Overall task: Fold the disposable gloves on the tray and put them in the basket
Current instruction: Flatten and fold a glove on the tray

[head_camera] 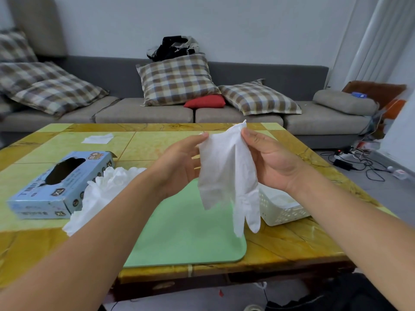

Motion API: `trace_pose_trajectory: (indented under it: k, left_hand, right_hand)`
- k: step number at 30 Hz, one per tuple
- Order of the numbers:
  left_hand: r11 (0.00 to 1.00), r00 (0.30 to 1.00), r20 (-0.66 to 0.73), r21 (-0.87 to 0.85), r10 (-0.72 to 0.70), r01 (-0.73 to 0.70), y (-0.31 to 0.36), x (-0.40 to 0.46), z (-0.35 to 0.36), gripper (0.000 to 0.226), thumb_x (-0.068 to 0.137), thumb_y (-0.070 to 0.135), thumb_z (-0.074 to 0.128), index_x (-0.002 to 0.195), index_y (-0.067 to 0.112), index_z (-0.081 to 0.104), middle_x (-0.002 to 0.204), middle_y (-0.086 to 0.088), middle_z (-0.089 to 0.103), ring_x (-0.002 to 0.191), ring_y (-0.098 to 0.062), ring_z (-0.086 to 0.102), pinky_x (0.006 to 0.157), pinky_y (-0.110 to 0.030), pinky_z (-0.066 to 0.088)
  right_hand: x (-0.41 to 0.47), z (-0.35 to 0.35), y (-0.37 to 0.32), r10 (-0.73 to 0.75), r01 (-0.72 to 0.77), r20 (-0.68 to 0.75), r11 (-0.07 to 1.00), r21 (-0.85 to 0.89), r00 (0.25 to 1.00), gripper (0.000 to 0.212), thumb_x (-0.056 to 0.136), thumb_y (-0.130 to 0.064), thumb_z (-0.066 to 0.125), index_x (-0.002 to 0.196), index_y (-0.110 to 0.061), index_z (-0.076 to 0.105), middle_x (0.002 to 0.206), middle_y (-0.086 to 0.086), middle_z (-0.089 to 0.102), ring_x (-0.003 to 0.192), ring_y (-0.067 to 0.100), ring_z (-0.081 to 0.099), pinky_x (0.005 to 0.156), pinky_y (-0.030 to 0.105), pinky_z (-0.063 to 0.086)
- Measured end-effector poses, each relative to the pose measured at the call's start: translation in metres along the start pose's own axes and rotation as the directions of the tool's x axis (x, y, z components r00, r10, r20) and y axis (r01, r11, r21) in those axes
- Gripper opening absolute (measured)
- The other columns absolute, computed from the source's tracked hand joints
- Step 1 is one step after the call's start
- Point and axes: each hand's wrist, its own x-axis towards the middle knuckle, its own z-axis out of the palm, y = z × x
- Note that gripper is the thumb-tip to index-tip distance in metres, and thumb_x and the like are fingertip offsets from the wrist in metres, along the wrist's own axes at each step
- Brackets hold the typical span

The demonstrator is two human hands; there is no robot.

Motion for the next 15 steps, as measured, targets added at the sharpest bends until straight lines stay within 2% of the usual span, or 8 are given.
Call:
trace_pose_trajectory:
  k: [4,5,7,9,11,13,15]
  left_hand:
    - [0.997,0.979,0.199,0.071,-0.041,0.028,-0.006,-0.001,-0.002,0.073,0.087,0.073,0.054,0.141,0.024,0.056,0.136,-0.007,0.064,0.125,-0.027,0.061,0.105,-0.047,0.046]
    - [0.997,0.968,0.248,0.07,-0.039,0.022,-0.008,-0.002,-0.001,0.078,0.08,0.074,0.061,0.141,0.026,0.055,0.138,-0.007,0.063,0.129,-0.027,0.059,0.107,-0.047,0.045]
    - [0.998,0.951,0.308,0.057,-0.024,0.006,-0.01,-0.004,0.001,0.083,0.07,0.064,0.08,0.138,0.022,0.059,0.138,-0.007,0.063,0.129,-0.026,0.058,0.108,-0.046,0.045]
    - [0.996,0.961,0.275,0.074,0.023,-0.045,-0.012,-0.005,0.004,0.065,0.074,0.043,0.084,0.131,0.02,0.064,0.133,-0.009,0.066,0.124,-0.028,0.062,0.105,-0.045,0.048]
    - [0.993,0.984,0.166,0.082,0.07,-0.084,-0.01,-0.006,0.009,0.044,0.085,0.029,0.077,0.126,0.019,0.066,0.125,-0.007,0.071,0.115,-0.024,0.068,0.095,-0.039,0.053]
    - [0.993,0.992,0.063,0.044,0.107,-0.11,-0.01,-0.004,0.009,0.036,0.086,0.027,0.071,0.119,0.015,0.069,0.115,-0.006,0.075,0.103,-0.02,0.072,0.085,-0.032,0.056]
    - [0.987,0.988,-0.01,0.043,0.153,-0.152,-0.008,-0.001,0.007,0.032,0.085,0.028,0.068,0.112,0.012,0.072,0.107,-0.007,0.076,0.092,-0.016,0.072,0.078,-0.029,0.057]
  right_hand:
    - [-0.002,0.003,-0.001,0.015,-0.017,0.024,0.998,0.059,1.0,0.051,0.097,-0.03,0.055,0.139,0.0,0.055,0.132,0.016,0.065,0.121,0.028,0.063,0.103,0.041,0.053]
    - [-0.001,0.003,-0.001,0.02,-0.022,0.027,0.998,0.063,0.999,0.051,0.098,-0.03,0.054,0.14,0.0,0.055,0.136,0.017,0.062,0.124,0.03,0.061,0.106,0.042,0.051]
    - [-0.001,0.004,0.001,0.019,-0.021,0.027,0.999,0.042,0.999,0.05,0.101,-0.031,0.051,0.139,0.001,0.056,0.141,0.02,0.059,0.13,0.032,0.058,0.11,0.044,0.047]
    - [0.0,0.005,0.002,0.015,-0.016,0.024,0.999,0.048,1.0,0.049,0.1,-0.031,0.052,0.135,0.001,0.059,0.136,0.021,0.062,0.124,0.03,0.063,0.107,0.042,0.05]
    - [0.001,0.006,0.003,0.016,-0.017,0.016,0.996,0.083,1.0,0.05,0.098,-0.03,0.053,0.135,0.003,0.058,0.137,0.021,0.061,0.122,0.03,0.062,0.106,0.041,0.051]
    - [0.001,0.007,0.003,0.012,-0.012,0.007,0.994,0.109,1.0,0.053,0.098,-0.028,0.053,0.14,0.005,0.054,0.142,0.024,0.056,0.125,0.031,0.059,0.106,0.043,0.05]
    - [0.002,0.006,0.003,-0.003,0.004,-0.008,0.995,0.104,1.0,0.05,0.099,-0.027,0.053,0.138,0.004,0.055,0.139,0.023,0.058,0.12,0.03,0.063,0.102,0.041,0.054]
